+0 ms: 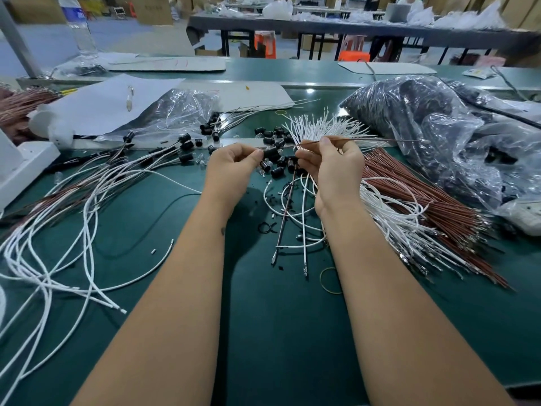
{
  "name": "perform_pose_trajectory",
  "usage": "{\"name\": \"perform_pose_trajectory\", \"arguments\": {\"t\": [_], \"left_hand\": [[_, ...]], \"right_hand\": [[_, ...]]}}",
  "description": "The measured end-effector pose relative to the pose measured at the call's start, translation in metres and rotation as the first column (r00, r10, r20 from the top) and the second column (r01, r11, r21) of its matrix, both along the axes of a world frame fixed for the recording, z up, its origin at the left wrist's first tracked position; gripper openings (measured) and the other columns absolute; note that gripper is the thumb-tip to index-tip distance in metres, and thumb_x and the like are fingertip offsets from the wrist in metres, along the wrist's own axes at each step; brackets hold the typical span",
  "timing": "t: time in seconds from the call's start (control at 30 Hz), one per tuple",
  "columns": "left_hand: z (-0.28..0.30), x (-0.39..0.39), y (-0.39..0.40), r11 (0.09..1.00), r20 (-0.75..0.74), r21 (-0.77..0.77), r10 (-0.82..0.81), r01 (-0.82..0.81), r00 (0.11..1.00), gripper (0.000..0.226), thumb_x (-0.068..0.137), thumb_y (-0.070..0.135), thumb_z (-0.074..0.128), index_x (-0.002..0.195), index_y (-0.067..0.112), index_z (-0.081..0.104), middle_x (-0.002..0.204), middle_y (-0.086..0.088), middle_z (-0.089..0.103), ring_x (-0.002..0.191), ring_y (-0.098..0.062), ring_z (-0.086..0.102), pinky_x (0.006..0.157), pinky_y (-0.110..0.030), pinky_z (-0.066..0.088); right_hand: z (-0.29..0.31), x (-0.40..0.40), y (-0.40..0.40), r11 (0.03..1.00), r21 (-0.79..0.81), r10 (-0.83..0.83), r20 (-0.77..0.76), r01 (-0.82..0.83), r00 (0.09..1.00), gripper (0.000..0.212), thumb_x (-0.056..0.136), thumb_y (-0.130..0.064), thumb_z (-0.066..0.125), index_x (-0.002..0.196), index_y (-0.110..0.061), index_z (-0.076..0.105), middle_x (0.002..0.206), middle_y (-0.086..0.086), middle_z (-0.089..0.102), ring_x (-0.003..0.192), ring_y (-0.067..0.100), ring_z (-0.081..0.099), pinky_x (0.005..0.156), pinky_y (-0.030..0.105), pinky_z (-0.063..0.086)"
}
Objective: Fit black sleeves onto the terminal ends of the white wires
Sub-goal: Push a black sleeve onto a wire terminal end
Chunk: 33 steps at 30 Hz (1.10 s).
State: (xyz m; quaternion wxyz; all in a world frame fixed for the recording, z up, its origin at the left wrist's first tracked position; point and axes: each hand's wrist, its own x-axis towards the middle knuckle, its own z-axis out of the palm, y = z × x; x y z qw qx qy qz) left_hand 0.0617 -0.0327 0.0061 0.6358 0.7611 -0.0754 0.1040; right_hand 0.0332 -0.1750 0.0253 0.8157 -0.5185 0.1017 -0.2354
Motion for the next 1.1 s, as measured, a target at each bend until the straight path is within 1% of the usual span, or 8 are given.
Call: {"name": "perform_pose_trajectory", "arguments": {"t": [0.17,0.4,0.57,0.67,0.77,0.87,1.0,1.1], "left_hand": [[0.001,0.0,0.001,1.0,0.007,0.018,-0.008,0.008,1.0,0.013,0.089,0.024,0.067,0.076,0.024,0.067,0.077,-0.008,0.059,0.071,-0.015,0.048,0.054,-0.01,0.04],[-0.001,0.001,0.002,0.999,0.015,0.016,-0.033,0.033,0.999,0.012,0.088,0.025,0.068,0.076,0.026,0.069,0.076,-0.005,0.062,0.072,-0.011,0.052,0.065,-0.016,0.045],[0.0,0.0,-0.001,0.999,0.017,0.023,-0.04,0.04,0.999,0.01,0.087,0.021,0.069,0.078,0.02,0.07,0.059,0.01,0.055,0.05,0.004,0.045,0.052,-0.008,0.04],[0.002,-0.002,-0.002,0.999,0.016,0.037,-0.041,0.04,0.999,0.008,0.088,0.019,0.068,0.081,0.015,0.07,0.059,0.009,0.055,0.049,0.004,0.045,0.051,-0.008,0.038],[0.003,-0.003,-0.003,0.999,0.024,0.044,-0.018,0.017,1.0,0.009,0.089,0.02,0.067,0.082,0.014,0.07,0.061,0.008,0.056,0.047,0.005,0.044,0.05,-0.007,0.037],[0.005,-0.006,-0.004,0.997,0.05,0.072,-0.017,0.014,0.999,0.009,0.089,0.018,0.067,0.086,0.01,0.071,0.067,0.004,0.063,0.055,0.005,0.051,0.055,-0.008,0.041],[0.006,-0.009,-0.008,0.993,0.061,0.098,-0.078,0.071,0.995,0.008,0.084,0.01,0.07,0.091,0.005,0.071,0.086,-0.01,0.072,0.08,-0.014,0.066,0.076,-0.022,0.054],[0.004,-0.008,-0.009,0.976,0.09,0.207,-0.088,0.068,0.992,0.005,0.085,0.009,0.069,0.089,0.008,0.069,0.082,-0.002,0.07,0.074,-0.008,0.064,0.07,-0.013,0.051]], "right_hand": [[0.0,0.0,0.002,0.991,-0.132,-0.001,-0.009,0.0,1.0,0.009,0.1,-0.007,0.044,0.095,-0.009,0.051,0.077,0.008,0.069,0.057,0.016,0.067,0.061,0.028,0.058],[-0.003,0.001,0.001,0.986,-0.166,-0.024,-0.022,0.02,0.999,0.01,0.1,-0.007,0.044,0.093,-0.01,0.051,0.079,0.009,0.069,0.058,0.016,0.068,0.06,0.028,0.058],[-0.006,0.001,0.006,0.94,-0.333,0.051,-0.067,-0.071,0.996,0.012,0.097,-0.006,0.05,0.087,-0.013,0.053,0.08,0.009,0.068,0.057,0.015,0.067,0.058,0.026,0.055],[-0.009,0.001,0.011,0.895,-0.425,0.092,-0.115,-0.133,0.989,0.012,0.094,-0.008,0.057,0.084,-0.014,0.057,0.086,0.013,0.069,0.061,0.017,0.068,0.054,0.023,0.051],[-0.009,0.002,0.012,0.912,-0.384,0.106,-0.119,-0.144,0.987,0.009,0.093,-0.01,0.058,0.085,-0.014,0.06,0.083,0.009,0.069,0.057,0.013,0.066,0.051,0.021,0.05],[-0.009,0.003,0.012,0.919,-0.344,0.168,-0.107,-0.195,0.98,0.004,0.091,-0.014,0.063,0.089,-0.016,0.063,0.082,0.004,0.068,0.059,0.012,0.066,0.055,0.022,0.052],[-0.012,0.002,0.013,0.884,-0.41,0.19,-0.126,-0.226,0.974,0.014,0.091,-0.009,0.064,0.078,-0.016,0.065,0.07,0.003,0.068,0.058,0.012,0.067,0.054,0.023,0.052],[-0.012,0.003,0.014,0.893,-0.398,0.173,-0.128,-0.21,0.977,0.016,0.091,-0.008,0.063,0.076,-0.014,0.064,0.067,0.003,0.067,0.056,0.011,0.066,0.055,0.022,0.054]]}}
